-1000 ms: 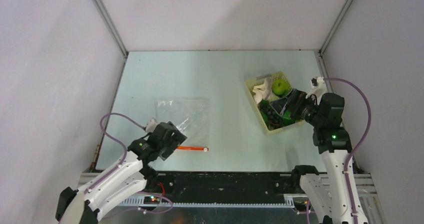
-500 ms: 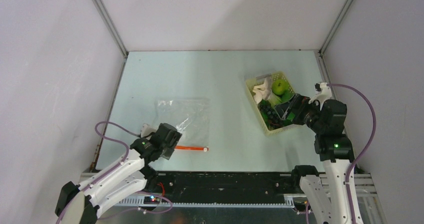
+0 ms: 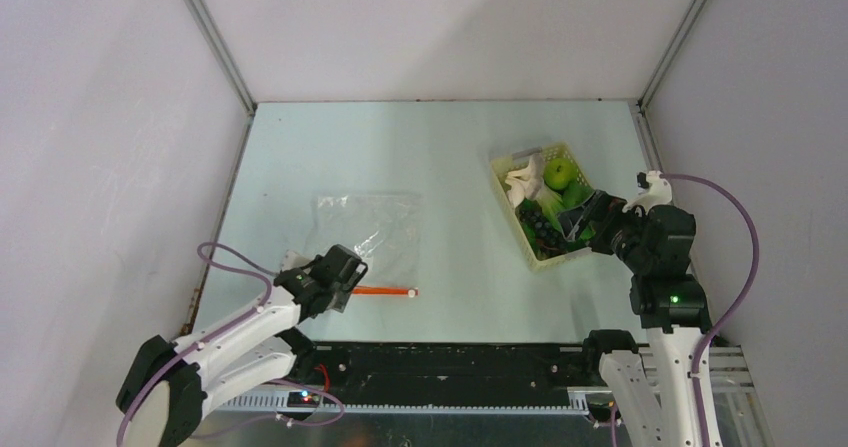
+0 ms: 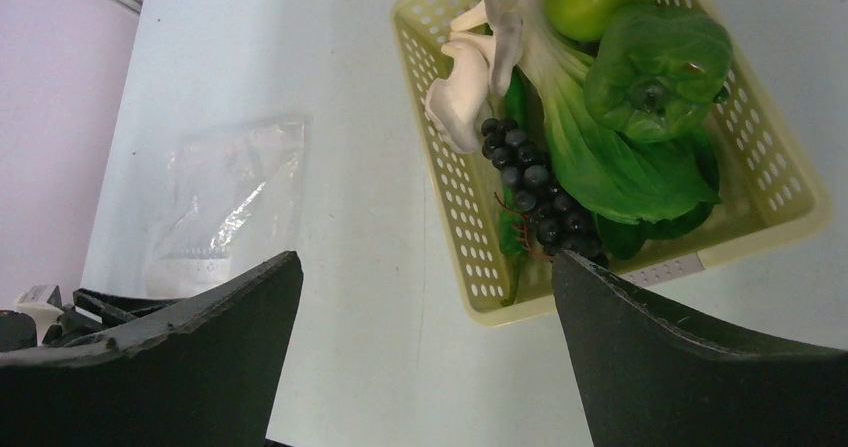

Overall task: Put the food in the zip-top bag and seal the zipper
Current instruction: Pick up the zipper food storage bag at the center of the board.

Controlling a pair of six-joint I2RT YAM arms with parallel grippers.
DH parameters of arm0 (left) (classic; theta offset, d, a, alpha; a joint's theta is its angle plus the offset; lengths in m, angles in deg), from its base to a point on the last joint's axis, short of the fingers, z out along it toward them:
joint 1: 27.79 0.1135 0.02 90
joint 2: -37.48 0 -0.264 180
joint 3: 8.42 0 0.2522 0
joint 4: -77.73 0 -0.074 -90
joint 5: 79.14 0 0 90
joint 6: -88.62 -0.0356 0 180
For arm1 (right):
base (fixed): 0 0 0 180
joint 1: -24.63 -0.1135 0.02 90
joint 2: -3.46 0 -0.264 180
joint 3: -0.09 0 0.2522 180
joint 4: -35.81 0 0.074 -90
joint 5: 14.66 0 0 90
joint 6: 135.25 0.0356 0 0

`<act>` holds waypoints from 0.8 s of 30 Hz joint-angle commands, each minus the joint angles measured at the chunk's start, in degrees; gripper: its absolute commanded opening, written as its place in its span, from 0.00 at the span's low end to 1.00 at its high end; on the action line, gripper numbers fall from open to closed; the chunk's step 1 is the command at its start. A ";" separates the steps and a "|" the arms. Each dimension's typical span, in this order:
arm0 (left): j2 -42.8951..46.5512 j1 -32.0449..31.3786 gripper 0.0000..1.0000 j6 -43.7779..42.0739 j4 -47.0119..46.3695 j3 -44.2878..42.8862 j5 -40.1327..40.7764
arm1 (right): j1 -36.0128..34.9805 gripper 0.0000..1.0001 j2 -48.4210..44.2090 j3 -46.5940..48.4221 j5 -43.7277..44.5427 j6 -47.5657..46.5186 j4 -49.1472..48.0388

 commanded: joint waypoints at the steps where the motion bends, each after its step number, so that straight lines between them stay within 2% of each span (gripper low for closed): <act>1: -2.79 0.11 0.49 1.67 -1.22 -0.50 2.68 | -0.12 1.00 -0.63 -0.15 2.19 -1.01 -0.24; 4: -5.05 0.29 0.41 1.37 -1.12 -1.27 2.67 | -0.18 1.00 -0.65 -0.14 2.48 -1.11 -0.07; 6: -6.27 0.63 0.33 1.06 -1.17 -1.63 2.46 | -0.13 1.00 -0.65 -0.26 2.49 -1.24 -0.12; 8: -7.08 1.04 0.20 -0.26 -2.00 -1.97 2.04 | -0.20 1.00 -0.65 -0.42 2.45 -1.26 -0.22; 9: -7.28 1.14 0.10 -1.15 -2.22 -2.16 1.99 | -0.20 1.00 -0.65 -0.59 2.43 -1.25 -0.22; 11: -7.97 1.16 0.01 -2.02 -1.81 -2.87 2.03 | -0.20 1.00 -0.59 -0.82 2.47 -1.20 -0.30; 17: -8.01 1.20 0.00 -5.96 1.55 -6.92 3.80 | -0.23 1.00 -0.15 -1.01 2.25 -1.21 -0.37; 20: -6.99 1.03 0.00 -10.30 1.19 -8.79 3.66 | -0.67 1.00 -0.27 -1.22 -1.55 -2.22 -1.52; 24: -4.36 -0.20 0.00 -16.98 -0.88 -11.36 2.49 | -8.36 1.00 -0.13 -1.72 -3.77 -4.34 -3.93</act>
